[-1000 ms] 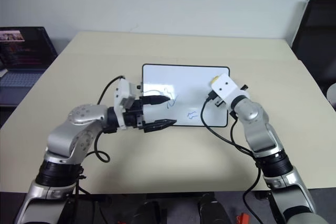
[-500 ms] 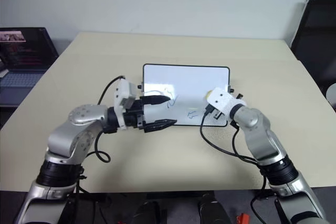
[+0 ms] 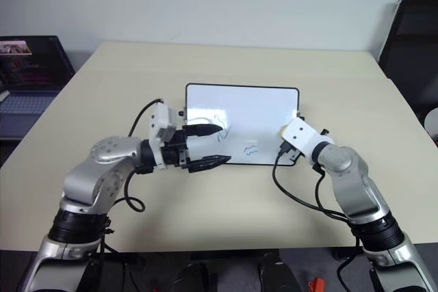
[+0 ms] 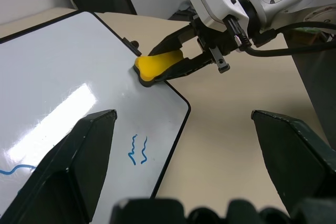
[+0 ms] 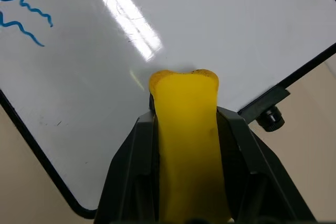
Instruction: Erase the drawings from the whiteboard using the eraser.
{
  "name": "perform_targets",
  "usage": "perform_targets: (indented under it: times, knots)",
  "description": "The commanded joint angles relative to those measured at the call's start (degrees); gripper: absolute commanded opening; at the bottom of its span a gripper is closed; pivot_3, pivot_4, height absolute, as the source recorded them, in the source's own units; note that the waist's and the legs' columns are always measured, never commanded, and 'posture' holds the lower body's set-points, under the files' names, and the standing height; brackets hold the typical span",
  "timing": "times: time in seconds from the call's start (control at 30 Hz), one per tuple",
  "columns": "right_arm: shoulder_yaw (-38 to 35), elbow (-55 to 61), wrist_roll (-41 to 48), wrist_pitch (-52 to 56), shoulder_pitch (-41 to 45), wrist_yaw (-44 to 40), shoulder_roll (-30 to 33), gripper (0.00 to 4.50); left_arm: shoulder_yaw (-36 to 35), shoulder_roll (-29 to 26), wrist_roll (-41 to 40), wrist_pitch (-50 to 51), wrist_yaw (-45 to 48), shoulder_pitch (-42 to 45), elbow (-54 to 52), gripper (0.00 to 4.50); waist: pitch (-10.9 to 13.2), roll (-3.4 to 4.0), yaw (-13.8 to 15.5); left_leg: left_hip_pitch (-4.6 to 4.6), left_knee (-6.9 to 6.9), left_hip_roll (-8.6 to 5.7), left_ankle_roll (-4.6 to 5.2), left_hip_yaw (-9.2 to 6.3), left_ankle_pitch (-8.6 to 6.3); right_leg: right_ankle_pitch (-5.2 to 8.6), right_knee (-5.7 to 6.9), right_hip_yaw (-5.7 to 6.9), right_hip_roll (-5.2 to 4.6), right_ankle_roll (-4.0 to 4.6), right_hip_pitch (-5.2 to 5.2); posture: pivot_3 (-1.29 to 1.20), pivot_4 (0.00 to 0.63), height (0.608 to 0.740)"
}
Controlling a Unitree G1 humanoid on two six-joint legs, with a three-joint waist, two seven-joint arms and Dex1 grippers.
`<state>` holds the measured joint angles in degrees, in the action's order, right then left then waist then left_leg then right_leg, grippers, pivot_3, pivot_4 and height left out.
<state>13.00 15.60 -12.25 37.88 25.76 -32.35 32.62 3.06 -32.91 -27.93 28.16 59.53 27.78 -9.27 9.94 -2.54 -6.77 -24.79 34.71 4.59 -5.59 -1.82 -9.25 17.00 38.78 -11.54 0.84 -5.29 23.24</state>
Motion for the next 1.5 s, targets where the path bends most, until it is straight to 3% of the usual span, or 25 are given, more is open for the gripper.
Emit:
perform_targets:
  times: [0.03,0.27,0.43,0.67,1.13,1.5]
  knots:
    - [-3.1,-1.4,1.3,0.2,1.2,2.1,-2.2,1.14,-1.4,-0.4,-0.4,-1.4,0.1,-0.1,-0.5,4.5,0.0,-0.03,-0.1,0.0,0.02,0.0,0.0,0.0,0.0,0.0,0.0,-0.01,0.0,0.0,-0.01,0.0,0.15,0.74]
    - [-9.3,7.0,10.2,-5.1,-3.1,0.9,-6.5,1.14,-5.5,-1.5,-0.5,-2.2,-2.5,-2.9,-0.9,4.5,0.1,-0.01,-0.1,-0.05,-0.29,0.0,0.0,0.03,0.0,0.02,-0.01,-0.02,0.01,0.0,0.05,0.0,0.15,0.74]
    - [-12.7,20.2,18.2,-5.8,-14.7,0.5,-10.1,1.14,-11.9,-1.8,-1.9,-0.7,-8.1,-10.2,-5.0,4.5,0.1,0.0,0.4,-0.09,-0.9,0.04,-0.17,-0.06,-0.13,0.39,0.06,0.16,0.01,-0.15,0.24,0.0,0.15,0.74]
    - [-12.6,25.1,23.9,-6.5,-23.9,0.4,-11.1,1.14,-13.8,-1.0,-1.5,-2.3,-12.0,-18.7,-9.0,4.5,0.1,0.0,1.4,-0.12,-0.89,0.06,-0.44,-0.2,-0.38,0.67,0.08,0.38,-0.02,0.2,0.2,0.0,0.15,0.74]
    - [-9.1,21.0,23.8,-13.3,-26.1,-3.6,-5.5,1.14,-14.4,-2.8,-1.3,-5.8,-12.2,-25.9,-11.9,4.5,0.1,-0.01,1.7,-0.01,-0.65,0.03,-0.43,-0.34,-0.36,0.82,0.1,0.47,-0.04,0.34,0.0,0.0,0.15,0.74]
    - [-6.6,20.3,21.5,-16.3,-24.8,-5.1,-1.5,1.14,-14.3,-3.8,-1.1,-11.2,-7.5,-29.3,-8.2,4.5,0.1,0.0,1.7,-0.01,-0.67,0.04,-0.43,-0.36,-0.36,0.84,0.1,0.52,-0.04,0.36,-0.02,0.0,0.15,0.74]
